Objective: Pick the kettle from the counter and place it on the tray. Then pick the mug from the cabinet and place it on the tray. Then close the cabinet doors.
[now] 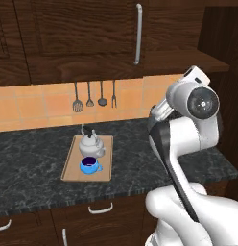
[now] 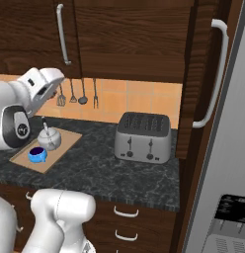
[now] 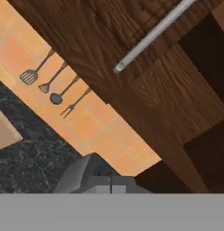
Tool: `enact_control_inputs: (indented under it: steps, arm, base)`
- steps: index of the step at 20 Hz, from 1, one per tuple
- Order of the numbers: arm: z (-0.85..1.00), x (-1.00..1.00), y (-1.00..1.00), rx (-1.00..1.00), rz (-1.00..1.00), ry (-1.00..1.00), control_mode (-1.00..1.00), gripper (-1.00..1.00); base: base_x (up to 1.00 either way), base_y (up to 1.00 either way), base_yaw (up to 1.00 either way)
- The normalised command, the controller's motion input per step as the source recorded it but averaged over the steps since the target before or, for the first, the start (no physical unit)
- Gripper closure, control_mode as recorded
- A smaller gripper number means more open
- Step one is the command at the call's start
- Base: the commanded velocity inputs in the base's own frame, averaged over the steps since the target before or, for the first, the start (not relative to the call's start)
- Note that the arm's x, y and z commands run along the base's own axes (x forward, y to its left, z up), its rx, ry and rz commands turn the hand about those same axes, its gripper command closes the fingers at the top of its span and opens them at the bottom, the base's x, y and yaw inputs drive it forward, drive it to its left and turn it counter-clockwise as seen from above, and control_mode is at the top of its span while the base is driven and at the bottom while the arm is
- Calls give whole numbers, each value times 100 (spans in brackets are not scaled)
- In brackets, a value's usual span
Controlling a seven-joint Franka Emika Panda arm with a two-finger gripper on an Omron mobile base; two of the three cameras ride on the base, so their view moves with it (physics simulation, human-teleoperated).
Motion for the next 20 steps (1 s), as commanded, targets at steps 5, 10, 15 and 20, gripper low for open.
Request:
enact_control_inputs:
  steps: [5,10,15,20]
  arm:
    - [3,-18,-53,63,-17,1,-100,100]
    - [-3,-22,-56,35,0,-1,-100,100]
    - [-5,-26,-48,33,-2,0,-100,100]
    - [-8,-13,-35,16,-9,16,-100,100]
  base:
    - [0,0,0]
    - [0,0,0]
    - [0,0,0]
    - [0,0,0]
